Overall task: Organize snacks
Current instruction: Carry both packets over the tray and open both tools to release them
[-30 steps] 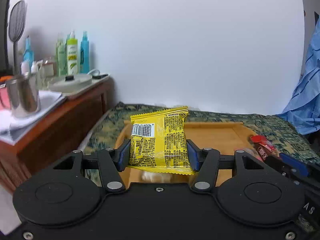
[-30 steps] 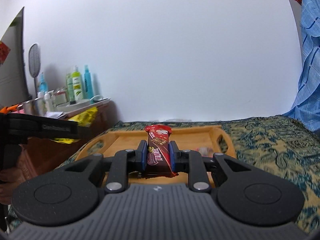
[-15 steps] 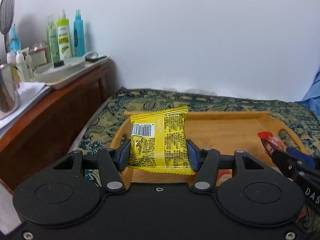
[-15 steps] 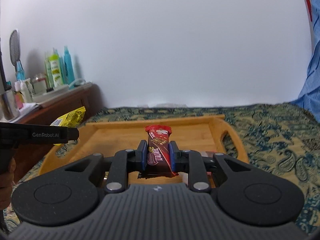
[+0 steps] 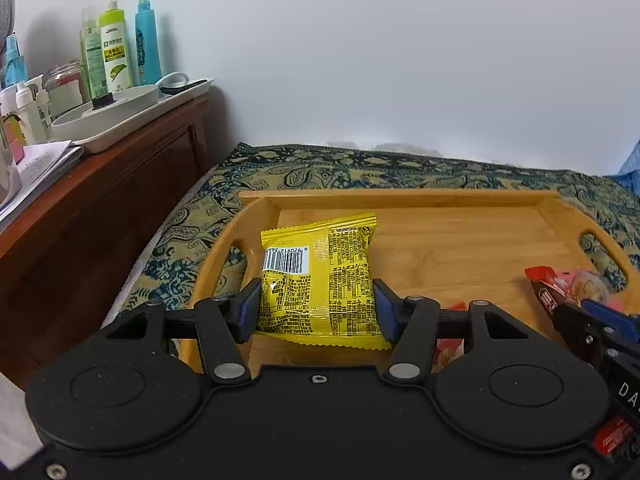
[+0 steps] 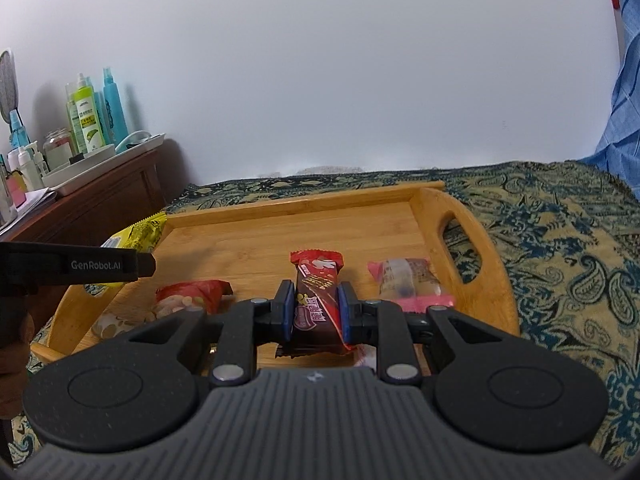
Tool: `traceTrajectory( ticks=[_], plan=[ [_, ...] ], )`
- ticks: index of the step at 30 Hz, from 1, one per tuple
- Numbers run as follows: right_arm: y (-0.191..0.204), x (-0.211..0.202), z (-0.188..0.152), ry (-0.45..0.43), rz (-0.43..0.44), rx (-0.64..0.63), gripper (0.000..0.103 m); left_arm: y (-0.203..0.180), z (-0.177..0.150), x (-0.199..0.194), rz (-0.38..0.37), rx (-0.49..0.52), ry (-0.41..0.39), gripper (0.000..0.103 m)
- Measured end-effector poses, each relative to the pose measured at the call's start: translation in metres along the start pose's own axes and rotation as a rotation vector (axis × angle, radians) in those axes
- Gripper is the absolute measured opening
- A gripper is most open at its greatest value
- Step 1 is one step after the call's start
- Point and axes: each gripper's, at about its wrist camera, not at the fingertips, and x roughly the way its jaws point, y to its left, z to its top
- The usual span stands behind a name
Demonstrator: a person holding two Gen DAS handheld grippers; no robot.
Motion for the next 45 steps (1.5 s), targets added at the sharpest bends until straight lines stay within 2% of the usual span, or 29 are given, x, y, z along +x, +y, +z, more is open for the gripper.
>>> traceTrajectory(
  ticks=[45],
  plan=[
    [0.01,0.009,-0.002,0.039,0.006,-0.045,0.027,-0.002,-0.008,0.012,0.003,0.018,0.078,0.055]
  ],
)
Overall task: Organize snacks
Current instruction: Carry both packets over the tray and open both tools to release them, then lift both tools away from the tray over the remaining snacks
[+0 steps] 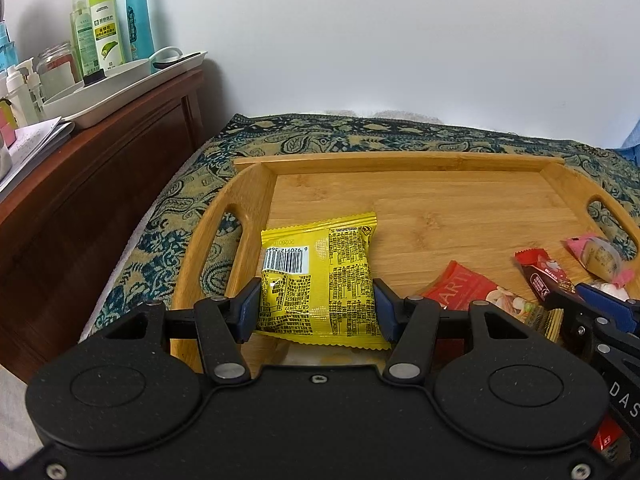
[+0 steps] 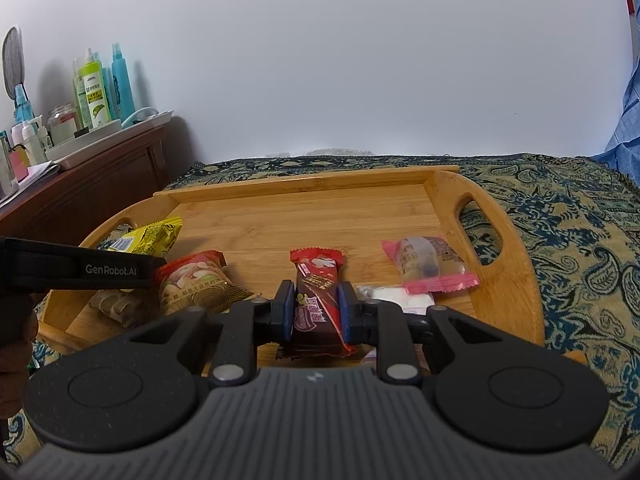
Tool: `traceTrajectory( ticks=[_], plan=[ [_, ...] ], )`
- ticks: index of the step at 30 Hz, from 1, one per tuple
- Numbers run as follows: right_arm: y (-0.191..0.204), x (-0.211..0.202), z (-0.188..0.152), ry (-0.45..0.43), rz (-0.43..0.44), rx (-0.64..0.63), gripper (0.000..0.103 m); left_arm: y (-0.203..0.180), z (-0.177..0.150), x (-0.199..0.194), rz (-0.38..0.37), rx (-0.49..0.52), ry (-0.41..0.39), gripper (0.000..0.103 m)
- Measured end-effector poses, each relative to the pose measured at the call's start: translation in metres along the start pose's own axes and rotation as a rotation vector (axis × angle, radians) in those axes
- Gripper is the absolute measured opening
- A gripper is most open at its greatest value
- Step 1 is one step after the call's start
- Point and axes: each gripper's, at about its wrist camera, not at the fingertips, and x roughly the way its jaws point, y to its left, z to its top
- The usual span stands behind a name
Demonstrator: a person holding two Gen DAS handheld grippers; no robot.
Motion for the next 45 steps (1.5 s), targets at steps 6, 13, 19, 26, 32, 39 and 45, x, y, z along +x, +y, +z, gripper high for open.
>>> traceTrajectory(
  ticks=[6,13,19,26,32,39,45],
  plan=[
    [0.001,0.001,-0.001,-0.001,-0.002,-0.01,0.027,0.0,0.0,0.001,0.0,0.0,0.008,0.055],
    [0.002,0.001,-0.001,0.001,-0.005,-0.018,0.027,0.002,0.001,0.003,-0.01,-0.022,0.024,0.055],
    [0.003,0.0,-0.001,0.001,-0.002,-0.022,0.031,0.002,0.001,0.003,-0.011,-0.023,0.025,0.056],
    [0.005,-0.006,0.001,-0.021,0.0,-0.044,0.035,0.002,0.0,0.0,-0.009,-0.01,0.022,0.057],
    [0.008,-0.015,0.003,-0.045,-0.005,-0.064,0.051,0.005,0.001,-0.011,-0.022,-0.012,-0.005,0.068],
    [0.005,-0.033,0.005,-0.07,0.0,-0.044,0.067,0.01,0.001,-0.03,-0.047,-0.011,-0.06,0.086],
    [-0.001,-0.054,0.001,-0.095,-0.013,-0.027,0.078,0.013,-0.007,-0.051,-0.067,-0.03,-0.071,0.093]
  ],
)
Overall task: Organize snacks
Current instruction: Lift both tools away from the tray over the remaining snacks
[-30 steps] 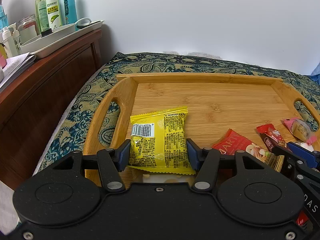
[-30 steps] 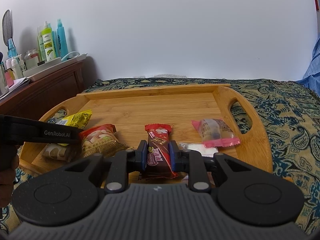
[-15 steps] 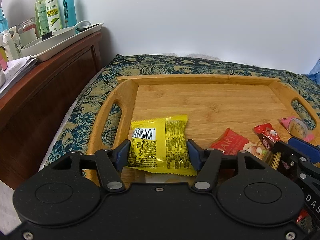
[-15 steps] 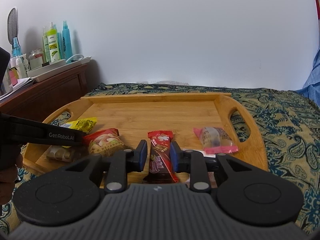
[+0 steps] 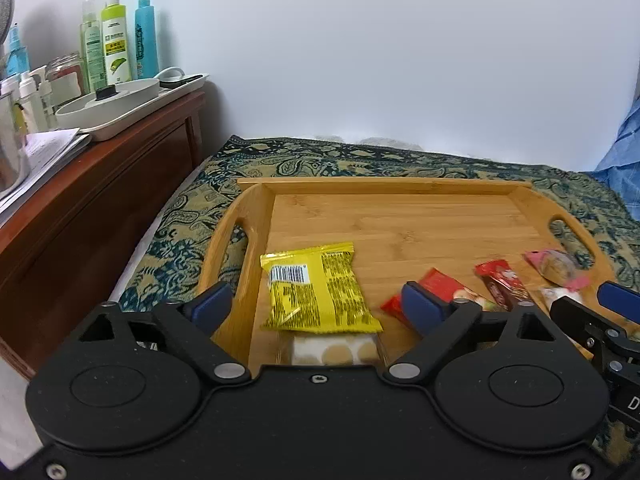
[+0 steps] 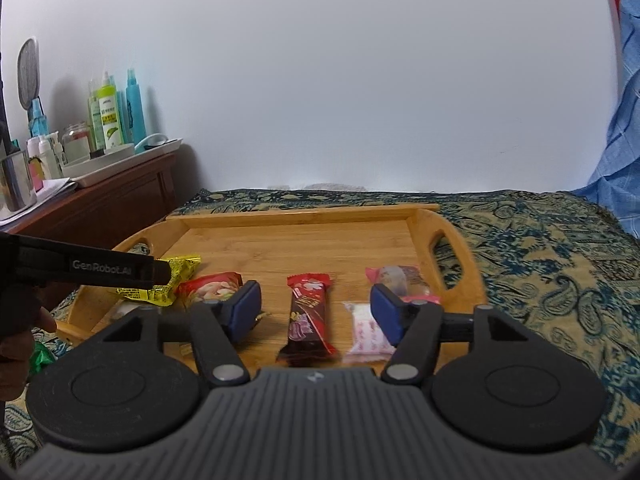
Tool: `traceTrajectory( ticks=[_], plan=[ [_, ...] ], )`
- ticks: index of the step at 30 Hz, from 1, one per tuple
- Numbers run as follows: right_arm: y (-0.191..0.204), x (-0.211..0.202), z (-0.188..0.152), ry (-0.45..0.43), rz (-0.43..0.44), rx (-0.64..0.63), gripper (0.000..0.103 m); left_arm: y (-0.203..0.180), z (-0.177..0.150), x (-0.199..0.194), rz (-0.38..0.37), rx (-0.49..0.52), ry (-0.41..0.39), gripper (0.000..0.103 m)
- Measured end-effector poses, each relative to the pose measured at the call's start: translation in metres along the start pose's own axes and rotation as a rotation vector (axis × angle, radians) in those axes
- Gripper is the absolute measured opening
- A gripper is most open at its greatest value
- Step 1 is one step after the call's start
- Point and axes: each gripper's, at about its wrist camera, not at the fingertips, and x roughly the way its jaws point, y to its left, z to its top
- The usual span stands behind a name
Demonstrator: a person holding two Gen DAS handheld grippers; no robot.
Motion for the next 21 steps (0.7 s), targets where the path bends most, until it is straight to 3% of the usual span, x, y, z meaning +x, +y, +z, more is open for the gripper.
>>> traceTrajectory(
  ticks=[8,15,21],
  plan=[
    [0.002,-0.037,-0.007,0.01,0.052,-0.03,0.09,0.006,-0.022,-0.045,-0.027,-0.013,-0.036,0.101],
    [0.015,-0.063,-0.032,0.015,0.064,-0.068,0.092,0.01,-0.041,-0.076,-0.045,0.001,-0.085,0.103],
    [0.017,-0.081,-0.051,0.001,0.04,-0.059,0.092,0.009,-0.059,-0.087,-0.07,0.031,-0.081,0.103]
  ],
)
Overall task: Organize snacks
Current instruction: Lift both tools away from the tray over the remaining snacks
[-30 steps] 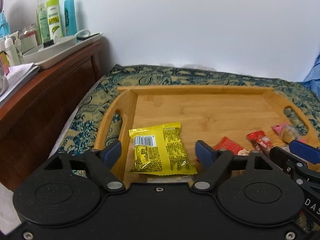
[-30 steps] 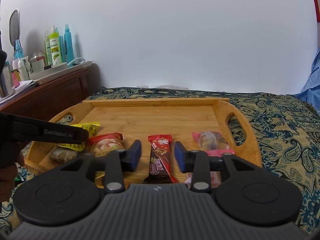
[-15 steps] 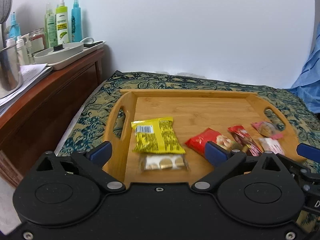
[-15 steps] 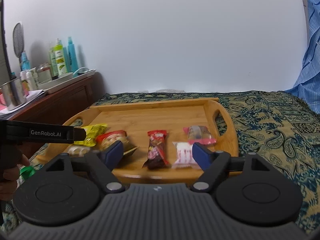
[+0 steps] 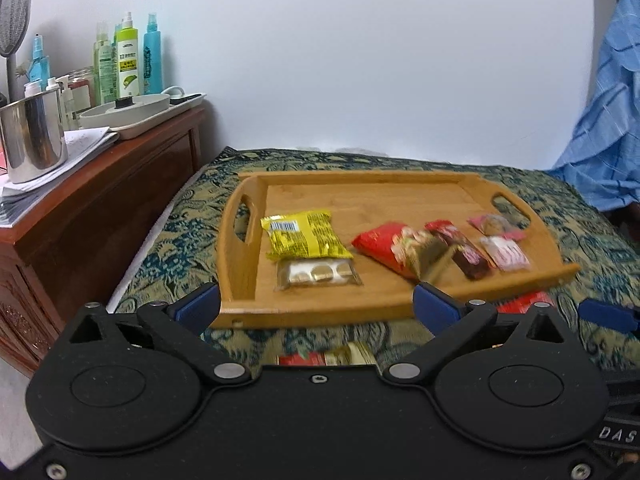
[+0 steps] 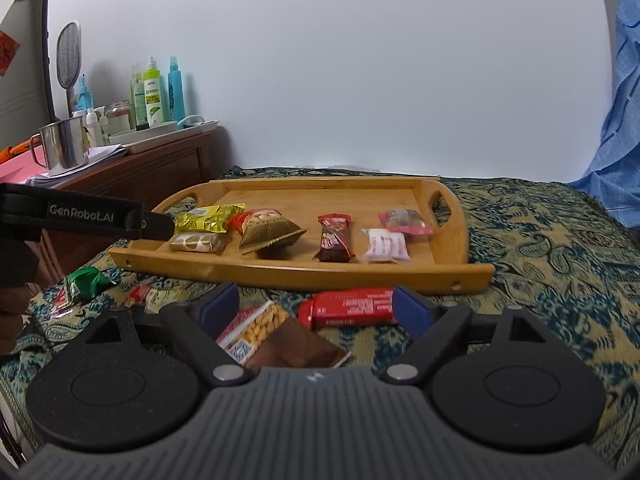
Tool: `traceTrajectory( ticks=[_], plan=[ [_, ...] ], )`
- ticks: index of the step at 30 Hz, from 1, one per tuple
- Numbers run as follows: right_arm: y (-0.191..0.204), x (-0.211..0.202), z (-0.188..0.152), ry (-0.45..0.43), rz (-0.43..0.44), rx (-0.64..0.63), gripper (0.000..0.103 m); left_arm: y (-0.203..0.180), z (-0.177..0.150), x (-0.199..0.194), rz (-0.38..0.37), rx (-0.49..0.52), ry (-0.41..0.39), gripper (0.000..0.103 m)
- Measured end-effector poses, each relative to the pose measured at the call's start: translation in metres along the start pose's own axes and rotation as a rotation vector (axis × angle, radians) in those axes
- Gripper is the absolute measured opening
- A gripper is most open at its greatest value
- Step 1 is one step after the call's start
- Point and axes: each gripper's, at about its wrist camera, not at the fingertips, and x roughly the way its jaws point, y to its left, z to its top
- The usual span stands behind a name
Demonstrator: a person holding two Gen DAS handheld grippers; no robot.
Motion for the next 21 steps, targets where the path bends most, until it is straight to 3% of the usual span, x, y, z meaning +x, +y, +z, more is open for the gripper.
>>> traceTrajectory(
  ticks=[10,21],
  plan=[
    [0.008,-0.009,-0.019,-0.02,-0.037,-0.036,0.101,-0.002,-0.034,-0.003,-0.011,0.046,0.019,0.103],
    [0.021,0.004,-0.025,0.002,-0.033,-0.089,0.103,0.002,-0.042,0.018,-0.03,0.038,0.097,0.103]
  ],
)
